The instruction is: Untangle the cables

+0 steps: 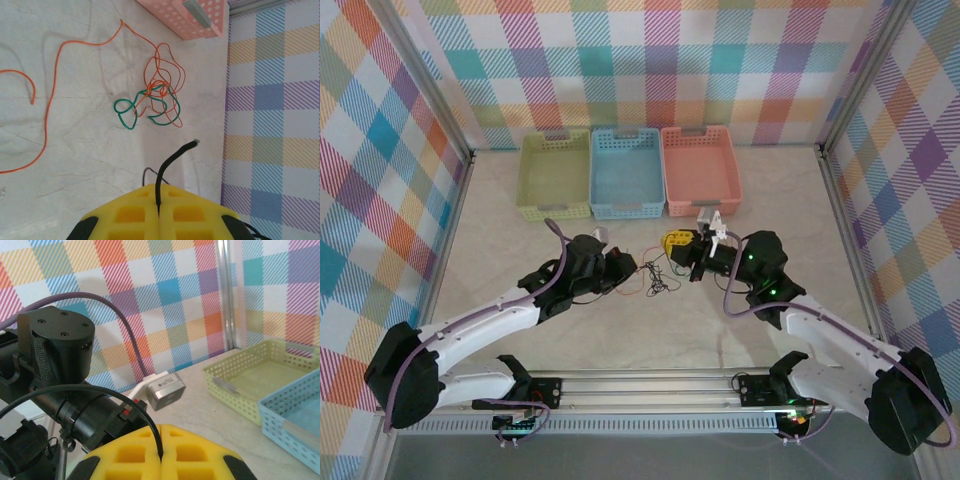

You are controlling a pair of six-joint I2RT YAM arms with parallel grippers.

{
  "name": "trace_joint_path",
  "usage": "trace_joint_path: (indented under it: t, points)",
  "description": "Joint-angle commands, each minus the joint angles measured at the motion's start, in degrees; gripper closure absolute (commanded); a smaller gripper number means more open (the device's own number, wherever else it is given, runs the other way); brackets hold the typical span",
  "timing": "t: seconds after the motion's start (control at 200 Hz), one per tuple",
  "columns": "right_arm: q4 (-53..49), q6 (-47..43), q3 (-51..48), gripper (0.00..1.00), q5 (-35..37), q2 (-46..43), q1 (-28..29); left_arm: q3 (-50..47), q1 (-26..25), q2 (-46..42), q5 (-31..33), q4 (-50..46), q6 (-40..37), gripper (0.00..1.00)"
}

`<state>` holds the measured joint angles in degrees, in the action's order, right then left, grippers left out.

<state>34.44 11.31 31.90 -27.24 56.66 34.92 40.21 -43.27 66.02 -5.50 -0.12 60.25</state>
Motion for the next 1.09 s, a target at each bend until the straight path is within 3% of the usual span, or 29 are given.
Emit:
trace_joint_path:
  t: [0.0, 0.3, 0.705, 0.97, 1.09]
  points:
    - [-0.11, -1.93, -1.50, 1.00, 5.35, -4.27, -0.41, -1.53, 2.86, -2.84, 1.85, -4.25, -4.42, 1.00]
    - [-1.97, -2.79, -5.67, 1.00, 19.01, -15.44, -2.91, -5.30, 12.87, -14.48, -0.40, -12.98, -8.54, 1.00]
    - [-9.25, 1.41, -7.07, 1.00, 35.62, -18.55, -8.43, -1.92, 28.60, -28.04, -4.87, -29.67, -15.61, 1.00]
    - [-17.32, 10.78, -7.80, 1.00, 45.96, -16.97, -16.32, 5.06, 32.58, -31.11, -0.07, -38.32, -20.47, 1.00]
    - [-19.39, 15.70, -8.61, 1.00, 46.60, -15.93, -20.53, 8.40, 32.98, -31.89, 4.11, -41.95, -22.84, 1.00]
